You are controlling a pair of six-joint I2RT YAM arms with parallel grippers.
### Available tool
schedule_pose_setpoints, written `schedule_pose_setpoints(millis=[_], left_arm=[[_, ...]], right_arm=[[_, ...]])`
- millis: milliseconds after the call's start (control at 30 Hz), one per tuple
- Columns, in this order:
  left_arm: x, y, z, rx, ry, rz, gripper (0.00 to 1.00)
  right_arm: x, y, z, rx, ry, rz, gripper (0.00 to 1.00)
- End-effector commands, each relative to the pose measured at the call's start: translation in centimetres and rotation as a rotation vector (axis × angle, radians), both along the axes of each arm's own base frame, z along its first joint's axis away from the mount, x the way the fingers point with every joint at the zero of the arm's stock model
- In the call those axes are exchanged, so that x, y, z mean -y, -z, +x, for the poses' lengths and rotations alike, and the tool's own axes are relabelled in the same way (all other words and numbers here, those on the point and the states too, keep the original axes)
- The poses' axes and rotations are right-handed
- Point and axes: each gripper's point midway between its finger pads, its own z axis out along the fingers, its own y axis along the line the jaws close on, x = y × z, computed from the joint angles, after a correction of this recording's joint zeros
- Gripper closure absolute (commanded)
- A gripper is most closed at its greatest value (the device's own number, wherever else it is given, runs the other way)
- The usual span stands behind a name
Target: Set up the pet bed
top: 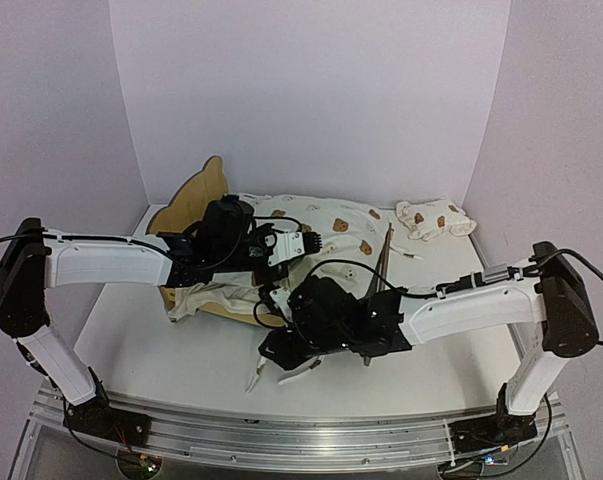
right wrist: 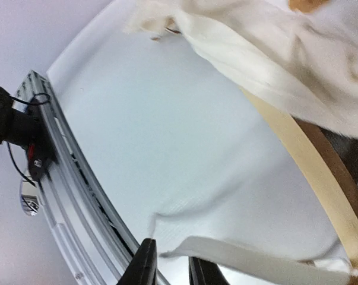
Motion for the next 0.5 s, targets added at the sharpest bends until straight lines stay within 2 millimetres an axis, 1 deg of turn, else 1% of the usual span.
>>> schedule_pose_setpoints(millis=[0,67,167,267,333,367,467], left_arm=[[-0.5,-3.5,0.3,0.071,-0.014,-0.070,1.00],[-0.5,-3.6,0.3,0.073,-0.013,-0.073,1.00],[-0.6,-3.4,0.4,0.074,-0.014,-0.070,1.00],[-0.6,-3.3,0.4,0.073,-0.014,-0.069,1.00],[-0.7,-3.1,0.4,0.072,-0.014,-0.068,1.00],[-0.7,-3.1,0.4,0.072,-0.014,-0.068,1.00],[-0.8,-2.9,0.3,0.072,-0.012,-0.064,1.00]], right_arm=[[-0.5,1.3,-1.7,-0.090,-0.076,-0.090,0.65],[2.0,2.4,-1.4,-0.072,-0.008,-0.204,0.56],[5.5,2.9,-1.5,-0.027,0.050,-0.307,0.54],[7.5,2.5,-1.9,-0.031,0.091,-0.305,0.51],[9.0,2.9,-1.9,-0.037,0.144,-0.319,0.49],[9.5,2.8,-1.8,-0.038,0.174,-0.315,0.48],[11.5,3.5,-0.6,-0.026,0.324,-0.315,0.49]])
